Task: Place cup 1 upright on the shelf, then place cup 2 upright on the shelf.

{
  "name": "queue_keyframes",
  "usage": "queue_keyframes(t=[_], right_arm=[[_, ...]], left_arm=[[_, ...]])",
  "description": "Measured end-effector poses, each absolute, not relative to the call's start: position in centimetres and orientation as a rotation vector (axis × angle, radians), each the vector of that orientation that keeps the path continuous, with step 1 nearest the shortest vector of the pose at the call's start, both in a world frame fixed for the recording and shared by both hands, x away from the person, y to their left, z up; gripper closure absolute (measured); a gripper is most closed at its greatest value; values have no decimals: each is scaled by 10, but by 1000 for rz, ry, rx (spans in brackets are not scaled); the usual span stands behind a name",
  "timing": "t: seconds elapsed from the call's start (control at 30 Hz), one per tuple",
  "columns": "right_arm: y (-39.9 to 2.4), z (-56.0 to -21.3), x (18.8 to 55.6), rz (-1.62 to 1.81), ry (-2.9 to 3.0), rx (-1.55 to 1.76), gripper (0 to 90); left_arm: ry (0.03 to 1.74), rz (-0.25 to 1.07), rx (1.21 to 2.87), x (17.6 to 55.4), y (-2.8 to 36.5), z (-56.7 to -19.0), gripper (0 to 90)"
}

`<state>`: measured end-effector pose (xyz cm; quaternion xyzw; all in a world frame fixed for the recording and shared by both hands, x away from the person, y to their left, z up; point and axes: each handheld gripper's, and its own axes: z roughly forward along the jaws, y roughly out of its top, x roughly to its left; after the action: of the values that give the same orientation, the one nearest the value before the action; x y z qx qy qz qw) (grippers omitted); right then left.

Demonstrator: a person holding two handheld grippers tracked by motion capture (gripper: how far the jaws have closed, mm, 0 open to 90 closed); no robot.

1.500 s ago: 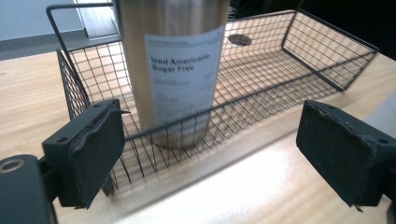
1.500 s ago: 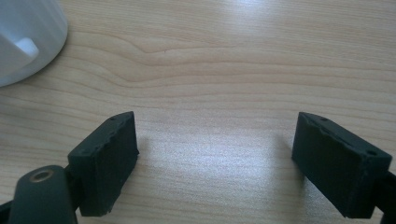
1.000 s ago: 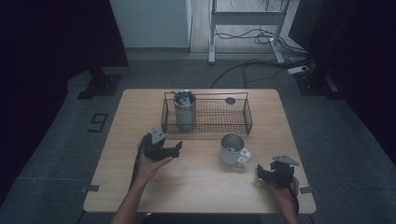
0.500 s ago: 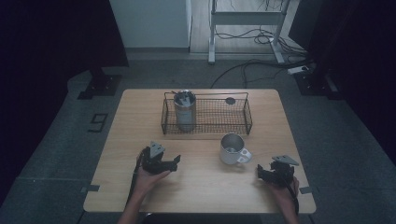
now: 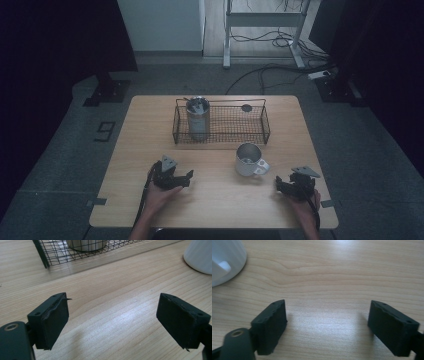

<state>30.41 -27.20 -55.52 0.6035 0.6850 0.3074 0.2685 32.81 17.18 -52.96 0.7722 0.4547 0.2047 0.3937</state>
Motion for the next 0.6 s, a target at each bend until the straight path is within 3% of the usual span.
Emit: queue_keyframes(t=[0.3, 0.6], right_arm=[[-276, -551, 300, 906, 1836, 1643, 137], [-270, -513, 285, 1081, 1759, 1575, 143]], left_arm=[[1144, 513, 1958, 326, 172, -529, 112], [1133, 498, 1970, 323, 169, -532, 112]])
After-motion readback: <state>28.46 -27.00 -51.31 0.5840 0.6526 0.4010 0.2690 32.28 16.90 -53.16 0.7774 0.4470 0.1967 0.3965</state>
